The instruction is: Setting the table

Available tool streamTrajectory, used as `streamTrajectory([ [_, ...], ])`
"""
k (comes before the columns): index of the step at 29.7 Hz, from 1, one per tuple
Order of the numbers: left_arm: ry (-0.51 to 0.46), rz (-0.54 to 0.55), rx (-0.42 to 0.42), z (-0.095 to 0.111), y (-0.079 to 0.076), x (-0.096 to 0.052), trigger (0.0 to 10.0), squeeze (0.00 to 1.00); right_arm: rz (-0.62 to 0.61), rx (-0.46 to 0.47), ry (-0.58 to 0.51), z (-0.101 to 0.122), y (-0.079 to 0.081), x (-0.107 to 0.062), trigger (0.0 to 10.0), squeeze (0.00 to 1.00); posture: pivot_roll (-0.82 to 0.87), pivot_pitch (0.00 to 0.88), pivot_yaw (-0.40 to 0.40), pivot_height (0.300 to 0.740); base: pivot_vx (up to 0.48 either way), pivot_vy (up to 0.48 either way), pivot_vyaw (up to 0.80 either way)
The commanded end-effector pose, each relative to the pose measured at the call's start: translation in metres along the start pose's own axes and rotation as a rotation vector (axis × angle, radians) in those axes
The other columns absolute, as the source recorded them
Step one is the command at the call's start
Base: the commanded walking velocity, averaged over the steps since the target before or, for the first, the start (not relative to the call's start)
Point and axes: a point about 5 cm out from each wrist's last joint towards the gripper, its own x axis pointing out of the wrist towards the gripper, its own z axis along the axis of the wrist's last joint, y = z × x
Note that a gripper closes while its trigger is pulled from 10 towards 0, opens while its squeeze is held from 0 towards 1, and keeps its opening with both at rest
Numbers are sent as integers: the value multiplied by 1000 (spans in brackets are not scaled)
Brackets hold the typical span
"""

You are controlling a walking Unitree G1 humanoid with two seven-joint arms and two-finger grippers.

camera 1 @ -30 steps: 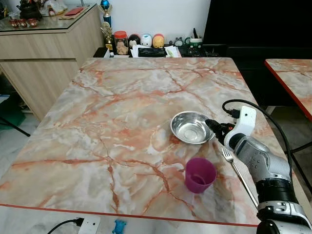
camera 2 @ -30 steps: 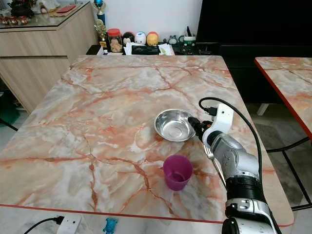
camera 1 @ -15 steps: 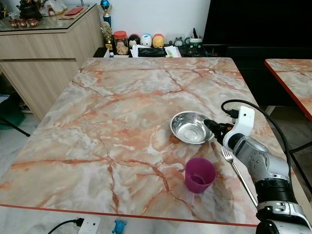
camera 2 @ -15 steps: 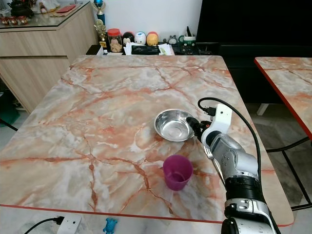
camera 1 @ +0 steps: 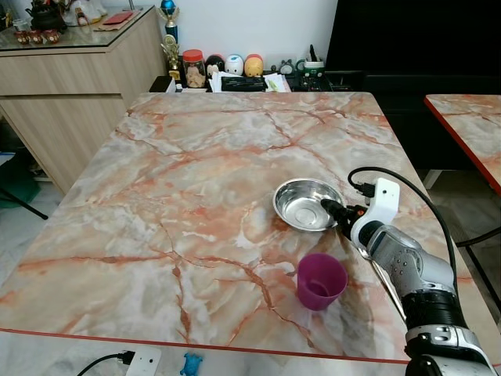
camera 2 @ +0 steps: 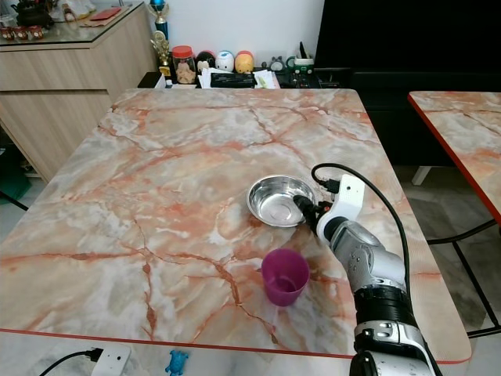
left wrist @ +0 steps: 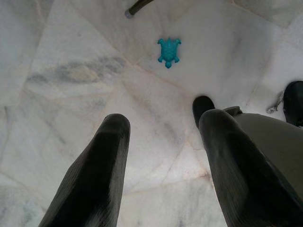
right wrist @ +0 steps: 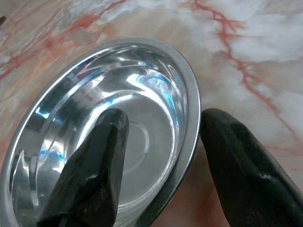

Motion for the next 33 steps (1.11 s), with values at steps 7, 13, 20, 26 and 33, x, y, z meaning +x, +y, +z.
streamTrajectory([
  [7,0,-1,2,-2,1,-1,10000,0,6,14,8,-4,2,2,10000,0,-34,21,24,740,0,0,0],
  [13,-2,-3,1,-1,1,0,10000,0,26,20,2,-5,5,3,0,0,-32,20,23,740,0,0,0],
  [20,-3,-4,-2,0,0,0,10000,0,39,15,7,-7,8,3,0,0,-31,21,24,740,0,0,0],
  [26,-5,-6,0,1,0,0,10000,0,34,12,8,-7,8,4,0,0,-30,22,23,740,0,0,0],
  [33,-7,-10,3,2,-2,0,10000,0,19,17,-5,-7,7,3,0,0,-31,24,24,740,0,0,0],
])
